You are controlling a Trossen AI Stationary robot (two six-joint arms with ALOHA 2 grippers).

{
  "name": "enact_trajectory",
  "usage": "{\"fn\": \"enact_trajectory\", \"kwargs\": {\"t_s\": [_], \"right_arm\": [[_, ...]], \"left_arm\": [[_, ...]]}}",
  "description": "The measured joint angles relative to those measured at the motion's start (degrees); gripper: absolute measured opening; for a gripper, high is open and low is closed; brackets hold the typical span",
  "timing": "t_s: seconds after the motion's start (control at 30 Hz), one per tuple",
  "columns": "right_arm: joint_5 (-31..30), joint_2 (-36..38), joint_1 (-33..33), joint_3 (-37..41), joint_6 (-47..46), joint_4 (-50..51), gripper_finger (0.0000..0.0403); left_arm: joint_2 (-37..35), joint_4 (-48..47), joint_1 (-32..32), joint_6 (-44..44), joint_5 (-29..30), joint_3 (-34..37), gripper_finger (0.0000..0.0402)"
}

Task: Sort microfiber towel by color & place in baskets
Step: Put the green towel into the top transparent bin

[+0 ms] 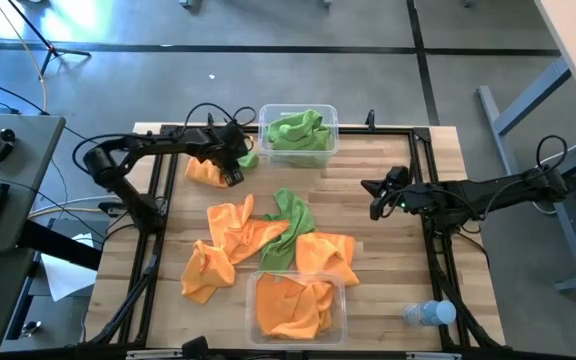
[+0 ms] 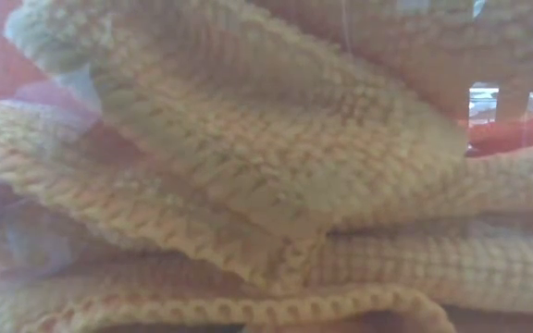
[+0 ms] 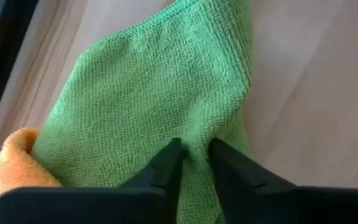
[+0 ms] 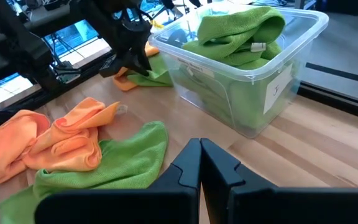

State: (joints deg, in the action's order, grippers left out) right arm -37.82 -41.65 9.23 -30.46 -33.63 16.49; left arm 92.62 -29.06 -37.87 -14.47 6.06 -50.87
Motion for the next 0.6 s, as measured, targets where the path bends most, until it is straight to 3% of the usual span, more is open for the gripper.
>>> {"fn": "enact_trajectory", "kwargs": {"t_s": [0.07, 0.13, 0.33, 0.6], "right_arm": [[0.00, 0.00, 0.01, 0.00, 0.00, 0.00, 0.0000], [0.00, 0.00, 0.02, 0.00, 0.00, 0.00, 0.0000], [0.02, -0.02, 0.01, 0.00, 0.38, 0.03, 0.0000], [1.13, -0.02, 0.01, 0.02, 0.50, 2.35, 0.0000]], "left_arm": [[-1.17, -0.77, 0.23, -0.58, 0.01, 0.00, 0.0025], [-2.99, -1.31, 0.58, 0.56, 0.02, 0.00, 0.0009], [-13.48, -4.88, 2.47, 5.34, 1.14, 0.02, 0.0002], [-31.20, -5.59, 5.15, 13.23, 9.35, 0.02, 0.0001]]}}
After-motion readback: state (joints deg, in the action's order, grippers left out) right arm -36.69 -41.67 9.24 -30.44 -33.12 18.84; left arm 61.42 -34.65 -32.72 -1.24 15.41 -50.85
